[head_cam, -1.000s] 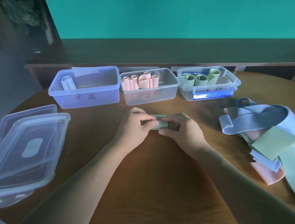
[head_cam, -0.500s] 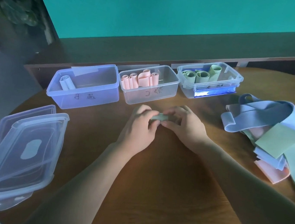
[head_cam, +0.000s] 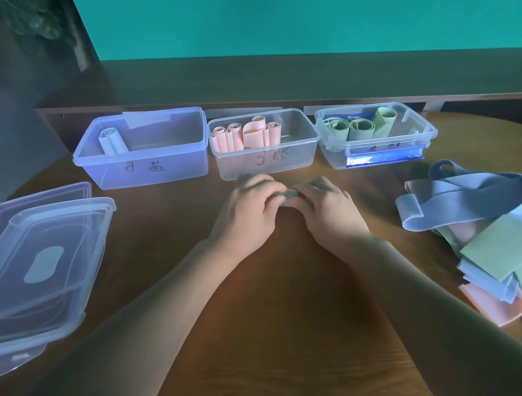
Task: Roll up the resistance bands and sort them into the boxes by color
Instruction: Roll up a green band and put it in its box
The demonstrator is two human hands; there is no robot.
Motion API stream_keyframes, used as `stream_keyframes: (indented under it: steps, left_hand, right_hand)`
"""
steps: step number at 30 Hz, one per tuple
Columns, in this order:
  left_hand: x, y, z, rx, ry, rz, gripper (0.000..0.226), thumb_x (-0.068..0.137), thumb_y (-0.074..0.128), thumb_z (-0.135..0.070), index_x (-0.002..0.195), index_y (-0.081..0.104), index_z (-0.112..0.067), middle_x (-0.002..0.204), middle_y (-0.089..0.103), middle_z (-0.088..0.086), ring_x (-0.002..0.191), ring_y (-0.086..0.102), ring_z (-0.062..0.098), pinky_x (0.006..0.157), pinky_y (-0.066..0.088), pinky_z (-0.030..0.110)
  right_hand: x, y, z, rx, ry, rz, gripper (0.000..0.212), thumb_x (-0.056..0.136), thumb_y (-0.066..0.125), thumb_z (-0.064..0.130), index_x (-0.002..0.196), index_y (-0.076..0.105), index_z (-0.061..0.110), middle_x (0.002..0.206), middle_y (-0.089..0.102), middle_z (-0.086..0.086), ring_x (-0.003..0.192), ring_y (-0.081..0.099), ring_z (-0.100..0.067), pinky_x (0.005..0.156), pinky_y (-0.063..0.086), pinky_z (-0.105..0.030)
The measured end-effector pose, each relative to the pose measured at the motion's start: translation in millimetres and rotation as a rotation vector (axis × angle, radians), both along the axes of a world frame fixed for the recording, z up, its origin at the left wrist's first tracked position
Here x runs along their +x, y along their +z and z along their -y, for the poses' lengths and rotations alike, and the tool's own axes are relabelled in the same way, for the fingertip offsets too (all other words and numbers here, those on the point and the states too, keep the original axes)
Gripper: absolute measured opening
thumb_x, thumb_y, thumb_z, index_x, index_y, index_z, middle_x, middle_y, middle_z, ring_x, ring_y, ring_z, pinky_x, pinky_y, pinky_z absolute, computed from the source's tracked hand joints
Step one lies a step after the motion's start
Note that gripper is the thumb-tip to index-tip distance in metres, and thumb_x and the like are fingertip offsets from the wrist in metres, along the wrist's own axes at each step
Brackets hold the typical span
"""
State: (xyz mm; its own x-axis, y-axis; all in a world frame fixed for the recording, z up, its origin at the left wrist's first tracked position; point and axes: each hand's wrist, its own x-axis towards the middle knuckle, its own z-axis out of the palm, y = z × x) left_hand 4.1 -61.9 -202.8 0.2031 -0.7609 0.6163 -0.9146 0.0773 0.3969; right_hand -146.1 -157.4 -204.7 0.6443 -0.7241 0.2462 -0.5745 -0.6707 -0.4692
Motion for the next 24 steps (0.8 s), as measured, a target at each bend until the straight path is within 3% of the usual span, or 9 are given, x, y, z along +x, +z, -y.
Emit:
stream_keyframes:
  steps: [5, 9, 11, 17, 19, 22, 24]
  left_hand:
    - [4, 3, 4, 0.134, 0.004, -0.034, 0.04, 0.082, 0.082, -0.024, 0.12, 0.073, -0.014, 0.117, 0.069, 0.002, 0.112, 0.055, 0.023, 0.097, 0.041, 0.029]
    - [7, 9, 7, 0.186, -0.001, -0.061, 0.043, 0.086, 0.079, -0.018, 0.127, 0.07, -0.014, 0.124, 0.069, 0.003, 0.115, 0.052, 0.024, 0.091, 0.031, 0.019]
    - [6, 10, 11, 0.2, 0.007, -0.067, 0.04, 0.089, 0.075, -0.014, 0.128, 0.069, -0.013, 0.123, 0.068, 0.008, 0.114, 0.054, 0.028, 0.095, 0.037, 0.028]
    - [4, 11, 19, 0.3, 0.072, -0.016, 0.034, 0.099, 0.061, -0.02, 0.132, 0.062, -0.012, 0.122, 0.065, 0.012, 0.115, 0.053, 0.03, 0.095, 0.044, 0.043]
    - [3, 13, 15, 0.302, 0.07, -0.021, 0.032, 0.1, 0.06, -0.02, 0.13, 0.063, -0.011, 0.12, 0.065, 0.013, 0.111, 0.055, 0.031, 0.094, 0.047, 0.046]
    - [-2, 15, 8, 0.335, 0.046, -0.079, 0.034, 0.103, 0.056, -0.022, 0.134, 0.059, -0.012, 0.128, 0.062, 0.011, 0.118, 0.055, 0.028, 0.1, 0.045, 0.037]
    - [-5, 17, 3, 0.382, 0.053, -0.188, 0.037, 0.105, 0.051, -0.027, 0.14, 0.055, -0.017, 0.138, 0.057, 0.006, 0.126, 0.052, 0.022, 0.1, 0.037, 0.025]
  right_hand:
    - [5, 2, 3, -0.046, -0.07, -0.107, 0.042, 0.107, 0.03, 0.048, 0.136, 0.058, 0.034, 0.119, 0.052, 0.0, 0.117, 0.048, -0.028, 0.102, 0.035, -0.044]
    - [8, 4, 6, -0.031, -0.086, -0.13, 0.046, 0.107, 0.024, 0.048, 0.139, 0.054, 0.037, 0.12, 0.05, 0.0, 0.117, 0.048, -0.028, 0.102, 0.033, -0.044]
    - [8, 4, 7, -0.034, -0.078, -0.134, 0.046, 0.106, 0.025, 0.048, 0.138, 0.056, 0.034, 0.12, 0.051, -0.001, 0.117, 0.048, -0.028, 0.102, 0.034, -0.044]
    - [3, 5, 11, 0.012, -0.009, -0.051, 0.042, 0.103, 0.045, 0.047, 0.139, 0.056, 0.029, 0.121, 0.054, 0.001, 0.115, 0.053, -0.022, 0.102, 0.037, -0.041]
    - [0, 5, 12, 0.057, 0.03, 0.05, 0.04, 0.099, 0.057, 0.042, 0.137, 0.059, 0.027, 0.117, 0.055, 0.003, 0.106, 0.058, -0.019, 0.099, 0.043, -0.041]
    - [-3, 7, 11, 0.127, 0.058, 0.187, 0.034, 0.093, 0.069, 0.034, 0.126, 0.067, 0.026, 0.106, 0.058, 0.004, 0.082, 0.056, -0.006, 0.085, 0.047, -0.029]
    - [-5, 8, 10, 0.168, 0.056, 0.226, 0.032, 0.093, 0.07, 0.033, 0.123, 0.069, 0.024, 0.102, 0.059, 0.006, 0.08, 0.056, -0.002, 0.077, 0.043, -0.018]
